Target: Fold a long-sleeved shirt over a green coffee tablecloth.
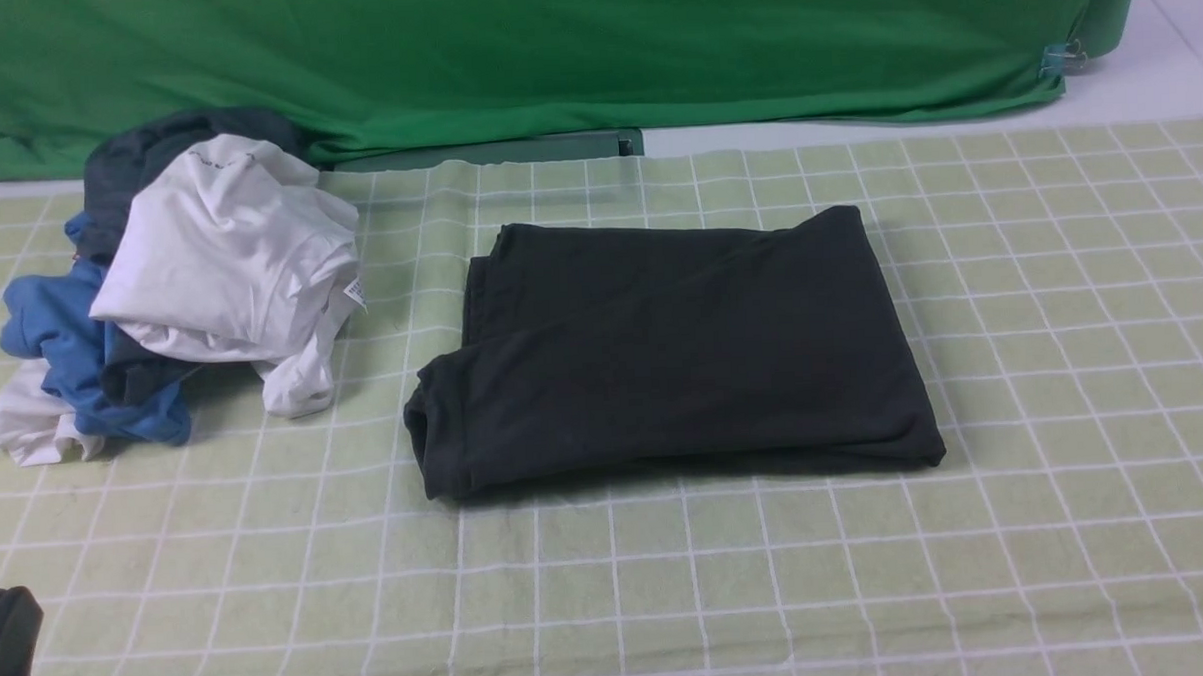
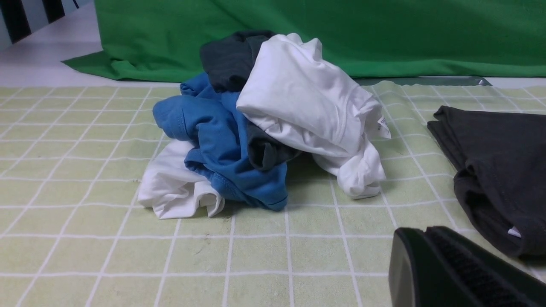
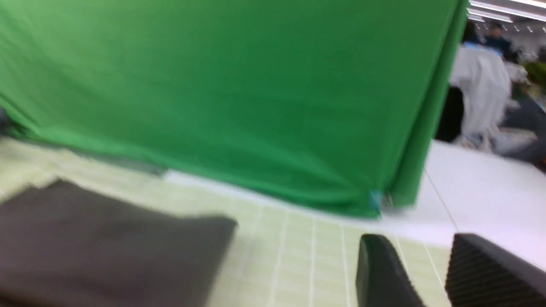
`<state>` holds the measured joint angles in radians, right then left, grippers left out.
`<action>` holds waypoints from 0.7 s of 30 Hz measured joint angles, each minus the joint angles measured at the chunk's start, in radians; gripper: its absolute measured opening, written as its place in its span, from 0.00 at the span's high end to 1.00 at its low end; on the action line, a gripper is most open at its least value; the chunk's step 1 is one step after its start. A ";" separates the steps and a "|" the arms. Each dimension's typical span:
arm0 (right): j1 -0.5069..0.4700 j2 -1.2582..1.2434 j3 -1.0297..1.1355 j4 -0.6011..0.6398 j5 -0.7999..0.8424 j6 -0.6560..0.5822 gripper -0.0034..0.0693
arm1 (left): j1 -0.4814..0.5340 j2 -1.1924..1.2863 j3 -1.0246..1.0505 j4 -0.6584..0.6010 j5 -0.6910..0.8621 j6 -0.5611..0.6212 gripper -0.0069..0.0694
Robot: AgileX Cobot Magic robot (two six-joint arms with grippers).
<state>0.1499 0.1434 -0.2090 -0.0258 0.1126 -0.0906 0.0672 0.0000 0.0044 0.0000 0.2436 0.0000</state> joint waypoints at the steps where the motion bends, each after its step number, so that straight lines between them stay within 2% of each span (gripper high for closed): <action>1: 0.000 0.000 0.000 0.000 0.000 0.000 0.63 | 0.000 0.000 0.000 0.000 0.000 0.000 0.89; 4: -0.088 -0.003 0.122 0.000 0.003 0.002 0.63 | 0.000 0.000 0.000 0.000 0.000 0.000 0.89; 9: -0.167 -0.034 0.215 0.000 0.062 0.007 0.63 | 0.000 0.000 0.000 0.000 0.000 0.000 0.89; 14: -0.184 -0.134 0.219 -0.003 0.115 0.002 0.63 | 0.000 0.000 0.000 0.000 -0.001 0.000 0.89; 21: -0.191 -0.143 0.219 -0.003 0.135 0.004 0.63 | 0.000 0.000 0.000 0.000 -0.003 0.000 0.89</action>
